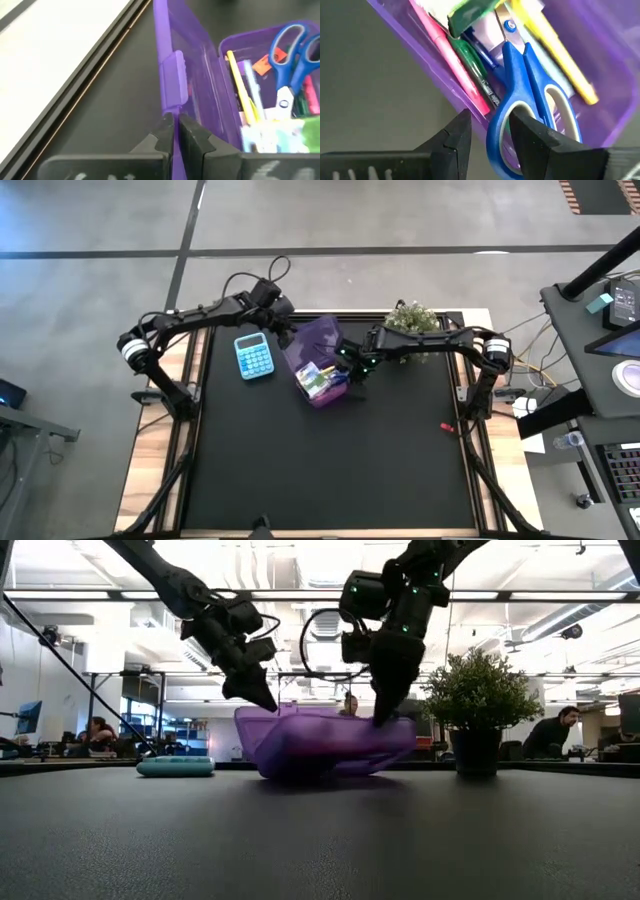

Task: Pack school essentials
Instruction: Close the purple supply box

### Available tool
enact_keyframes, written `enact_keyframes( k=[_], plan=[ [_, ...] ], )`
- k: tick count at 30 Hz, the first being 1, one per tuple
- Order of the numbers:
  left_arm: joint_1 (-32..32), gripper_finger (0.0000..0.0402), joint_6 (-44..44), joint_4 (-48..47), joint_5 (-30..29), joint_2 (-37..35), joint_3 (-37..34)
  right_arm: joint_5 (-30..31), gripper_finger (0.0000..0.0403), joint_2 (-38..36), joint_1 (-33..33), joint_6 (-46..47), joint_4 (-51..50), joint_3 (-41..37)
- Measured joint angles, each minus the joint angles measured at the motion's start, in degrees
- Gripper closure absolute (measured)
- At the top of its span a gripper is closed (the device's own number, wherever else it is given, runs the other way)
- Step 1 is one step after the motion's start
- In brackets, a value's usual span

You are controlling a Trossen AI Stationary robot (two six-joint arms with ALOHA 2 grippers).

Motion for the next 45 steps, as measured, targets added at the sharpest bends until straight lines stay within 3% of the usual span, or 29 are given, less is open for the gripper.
enact_keyframes(
  k=[13,22,33,39,45],
  plan=[
    [-3.21,0.0401,-1.47,0.03,-0.85,-0.77,-0.14,-0.17,0.0272,1.03,0.07,2.46,1.53,-4.52],
    [-4.29,0.0402,-1.66,0.17,-0.73,-1.48,0.27,0.29,0.0184,1.03,0.04,2.93,1.89,-4.51],
    [-6.26,0.0401,-2.84,1.84,-1.43,-1.48,0.25,0.32,0.0091,0.98,0.02,2.17,-5.85,-0.15],
    [-6.32,0.0401,-3.13,2.75,-1.39,-1.44,0.25,0.47,0.0084,0.74,-0.01,0.78,-7.50,3.11],
    [-6.32,0.0401,-3.15,2.69,-1.46,-1.44,0.34,-0.15,0.0090,1.24,0.00,0.86,-7.37,1.39]
  ],
)
